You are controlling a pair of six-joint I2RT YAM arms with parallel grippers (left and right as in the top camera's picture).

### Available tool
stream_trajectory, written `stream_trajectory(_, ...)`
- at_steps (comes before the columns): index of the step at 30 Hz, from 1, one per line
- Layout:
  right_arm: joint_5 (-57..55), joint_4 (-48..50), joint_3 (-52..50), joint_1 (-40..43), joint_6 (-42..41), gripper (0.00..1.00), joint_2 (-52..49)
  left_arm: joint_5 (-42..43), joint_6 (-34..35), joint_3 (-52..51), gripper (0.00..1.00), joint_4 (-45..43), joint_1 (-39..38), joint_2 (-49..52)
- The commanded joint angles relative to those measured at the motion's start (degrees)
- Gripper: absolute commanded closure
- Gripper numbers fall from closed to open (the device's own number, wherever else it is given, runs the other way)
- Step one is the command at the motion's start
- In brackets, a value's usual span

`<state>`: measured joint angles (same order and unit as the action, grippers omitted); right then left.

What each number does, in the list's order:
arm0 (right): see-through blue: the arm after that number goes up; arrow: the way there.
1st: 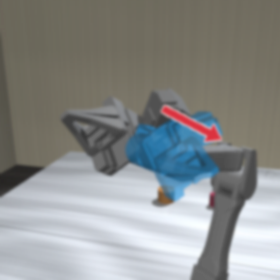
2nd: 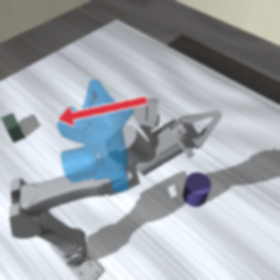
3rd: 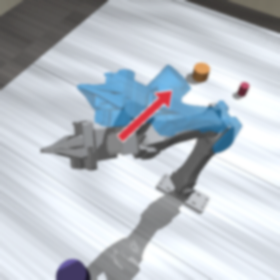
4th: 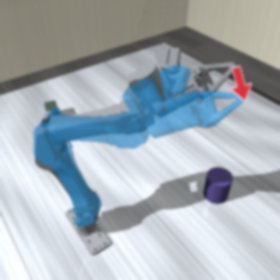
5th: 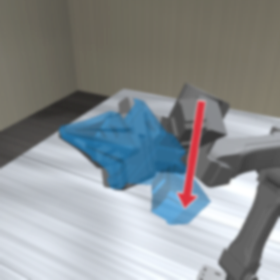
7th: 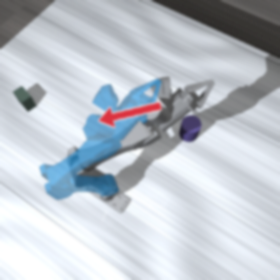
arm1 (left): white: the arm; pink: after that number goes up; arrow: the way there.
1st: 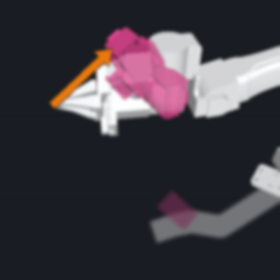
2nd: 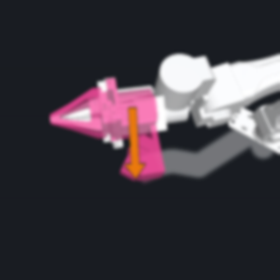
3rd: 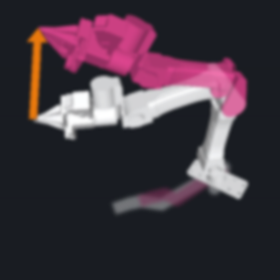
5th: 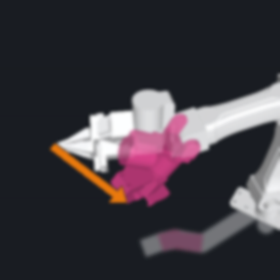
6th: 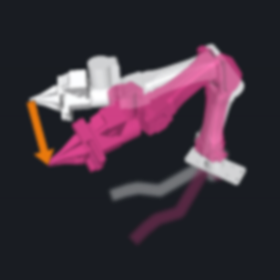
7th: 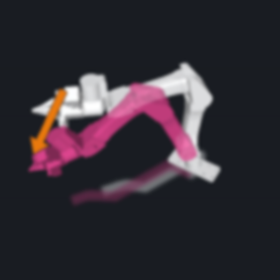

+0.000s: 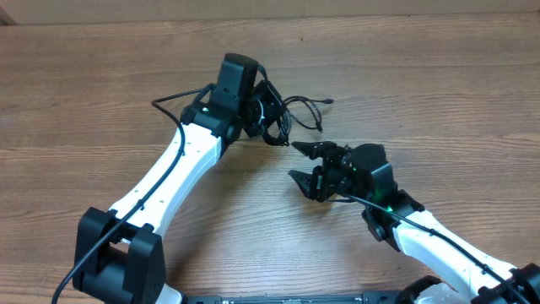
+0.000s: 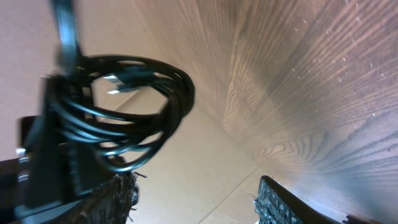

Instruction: Untangle cables

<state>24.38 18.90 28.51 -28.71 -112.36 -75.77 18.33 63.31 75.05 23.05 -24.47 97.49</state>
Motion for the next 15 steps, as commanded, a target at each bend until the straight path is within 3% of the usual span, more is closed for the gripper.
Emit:
stream_trajectory(1,-5.6,0.6,0.5,-2.1,-3.0,0.38,-0.7,1.2,-1.4,1.1,0.96,-0.4,-1.5,-1.0)
stream_trajectory(15,-9.2,1.4,0.5,-2.3,-3.3,0.4,-0.7,1.5,-3.2,1.1,0.95,-0.3,-2.1,-1.0)
